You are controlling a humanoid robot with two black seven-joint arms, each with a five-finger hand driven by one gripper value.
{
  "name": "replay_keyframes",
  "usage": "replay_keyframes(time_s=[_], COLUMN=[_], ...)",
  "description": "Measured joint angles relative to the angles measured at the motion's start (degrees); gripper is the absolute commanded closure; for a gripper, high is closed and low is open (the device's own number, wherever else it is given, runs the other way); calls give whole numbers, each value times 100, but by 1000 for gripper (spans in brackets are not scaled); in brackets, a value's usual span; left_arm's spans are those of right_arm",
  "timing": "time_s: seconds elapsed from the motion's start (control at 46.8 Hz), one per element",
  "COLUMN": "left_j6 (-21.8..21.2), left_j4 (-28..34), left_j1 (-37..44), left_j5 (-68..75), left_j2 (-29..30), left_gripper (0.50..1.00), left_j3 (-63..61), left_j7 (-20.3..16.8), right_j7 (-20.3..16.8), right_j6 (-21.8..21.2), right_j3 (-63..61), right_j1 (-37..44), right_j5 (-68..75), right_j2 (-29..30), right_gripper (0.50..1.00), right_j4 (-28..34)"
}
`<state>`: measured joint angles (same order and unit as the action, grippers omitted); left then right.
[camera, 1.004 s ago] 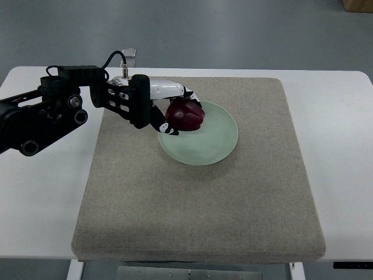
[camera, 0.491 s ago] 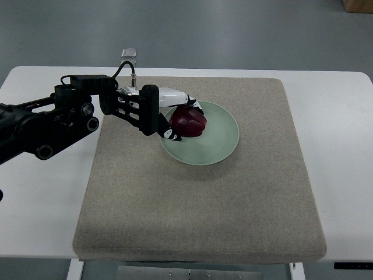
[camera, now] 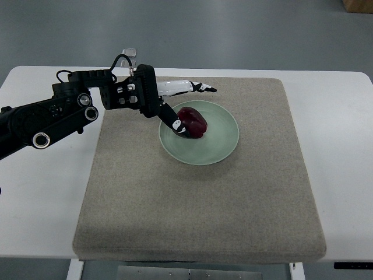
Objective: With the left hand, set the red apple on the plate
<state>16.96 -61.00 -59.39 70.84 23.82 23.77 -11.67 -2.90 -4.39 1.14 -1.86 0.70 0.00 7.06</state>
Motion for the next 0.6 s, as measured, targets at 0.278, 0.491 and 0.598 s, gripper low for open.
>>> replay_keyframes(time_s=[0.278,0.491,0.598], left_j6=[22,169,241], left_j4=[140,207,305], left_j1=[-38,101,110], left_j5=[-2305,-4585,-5626], left_j2=[771,1461,1584], left_gripper=[504,504,501], left_j3=[134,165,210], left_j7=[34,106,363], right_j7=[1,1,-1], right_j6=[0,0,0], right_j3=[0,0,0], right_j1=[2,2,2], right_j5=[0,0,0], right_j2=[0,0,0], right_gripper=[572,572,572], right_j4=[-2,-2,-2])
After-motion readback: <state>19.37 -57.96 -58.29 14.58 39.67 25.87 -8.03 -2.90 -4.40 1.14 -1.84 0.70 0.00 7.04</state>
